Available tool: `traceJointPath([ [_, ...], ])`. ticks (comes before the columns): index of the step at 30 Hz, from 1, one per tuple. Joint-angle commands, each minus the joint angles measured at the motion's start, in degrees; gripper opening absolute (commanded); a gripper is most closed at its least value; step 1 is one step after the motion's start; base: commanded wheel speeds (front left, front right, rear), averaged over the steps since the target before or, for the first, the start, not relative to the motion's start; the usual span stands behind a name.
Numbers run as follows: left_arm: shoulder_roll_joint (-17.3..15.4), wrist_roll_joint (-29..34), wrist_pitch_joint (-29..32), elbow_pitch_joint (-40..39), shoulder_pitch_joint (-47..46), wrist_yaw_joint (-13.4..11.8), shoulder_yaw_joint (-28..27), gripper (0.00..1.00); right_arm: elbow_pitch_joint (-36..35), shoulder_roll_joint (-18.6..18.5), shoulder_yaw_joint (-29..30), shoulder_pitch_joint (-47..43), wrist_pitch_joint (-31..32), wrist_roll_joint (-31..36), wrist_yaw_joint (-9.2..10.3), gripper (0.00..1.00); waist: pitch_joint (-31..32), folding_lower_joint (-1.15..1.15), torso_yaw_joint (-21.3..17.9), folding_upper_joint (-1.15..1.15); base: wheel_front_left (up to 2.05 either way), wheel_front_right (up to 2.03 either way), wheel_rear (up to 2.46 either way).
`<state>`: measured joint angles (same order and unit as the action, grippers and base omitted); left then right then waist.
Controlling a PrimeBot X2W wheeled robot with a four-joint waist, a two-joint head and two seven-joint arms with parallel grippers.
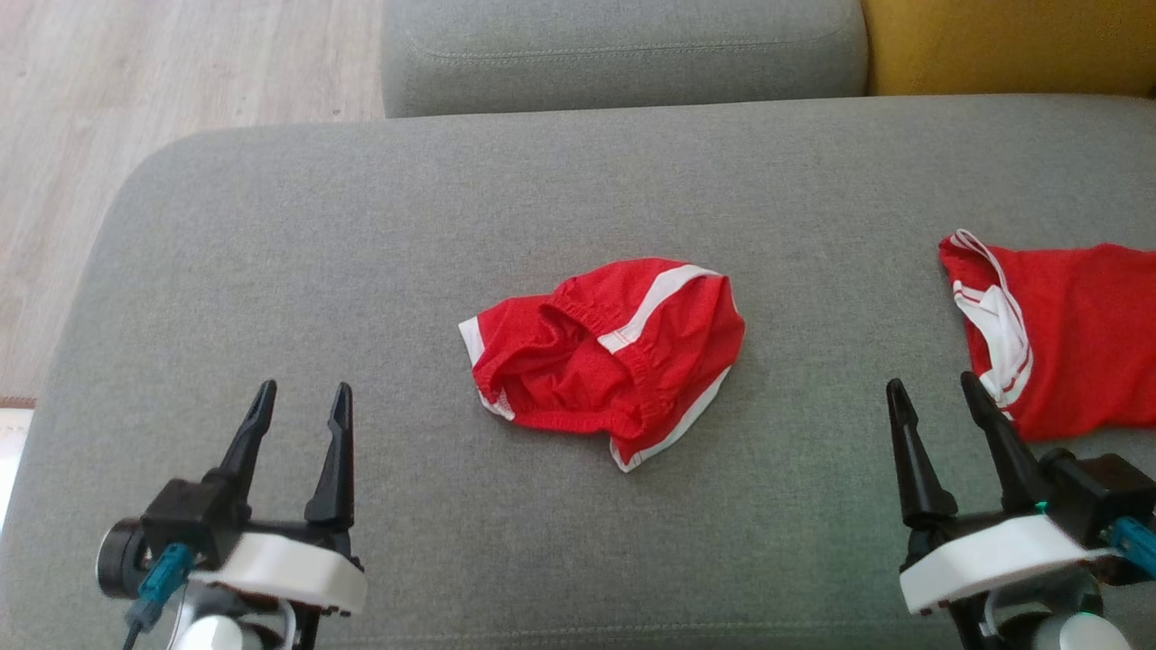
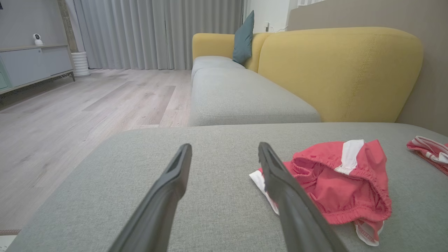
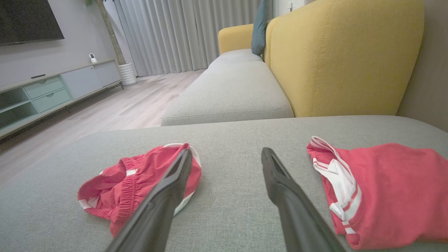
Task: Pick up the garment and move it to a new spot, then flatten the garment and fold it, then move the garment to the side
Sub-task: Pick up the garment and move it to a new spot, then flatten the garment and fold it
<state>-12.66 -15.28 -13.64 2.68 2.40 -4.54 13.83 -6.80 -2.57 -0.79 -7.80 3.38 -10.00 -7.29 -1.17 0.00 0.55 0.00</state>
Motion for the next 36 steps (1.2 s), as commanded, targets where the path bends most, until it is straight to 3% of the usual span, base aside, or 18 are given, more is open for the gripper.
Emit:
traceJointPath([
  [1, -1.3, 0.11, -0.05, -2.17, -1.76, -0.32, -2.19, 1.0, -2.29, -0.31, -0.98, 1.82, 0.01, 0.14, -0.2, 1.0, -0.08, 0.0, -0.02, 0.0, 0.0, 0.0, 0.0],
  [15, -1.61, 0.86, 0.15, -2.63, -3.94, 0.01, -0.56, 1.0, -2.49, -0.31, -0.75, 2.38, -0.24, -0.06, -0.2, 1.0, -1.93, 0.0, 0.17, 0.0, 0.0, 0.0, 0.0],
  [20, 0.37, 0.91, 4.3, -1.75, -9.36, 3.04, 4.25, 1.0, -2.81, -0.31, -1.3, 3.46, -0.25, -0.18, -0.2, 1.0, -4.27, 0.0, 0.12, 0.0, 0.0, 0.0, 0.0],
  [27, 5.56, -0.65, 13.01, 2.14, -17.81, 8.61, 12.94, 1.0, -2.66, -0.31, -2.49, 5.7, -0.56, -0.32, -0.2, 1.0, -8.55, 0.0, -2.31, 0.0, 0.0, 0.0, 0.0],
  [36, 8.03, -2.89, 17.63, 11.55, -23.39, 10.09, 17.18, 1.0, -1.27, -0.31, -2.5, 7.42, -2.11, -1.35, -0.2, 1.0, -12.2, 0.0, -6.74, 0.0, 0.0, 0.0, 0.0],
])
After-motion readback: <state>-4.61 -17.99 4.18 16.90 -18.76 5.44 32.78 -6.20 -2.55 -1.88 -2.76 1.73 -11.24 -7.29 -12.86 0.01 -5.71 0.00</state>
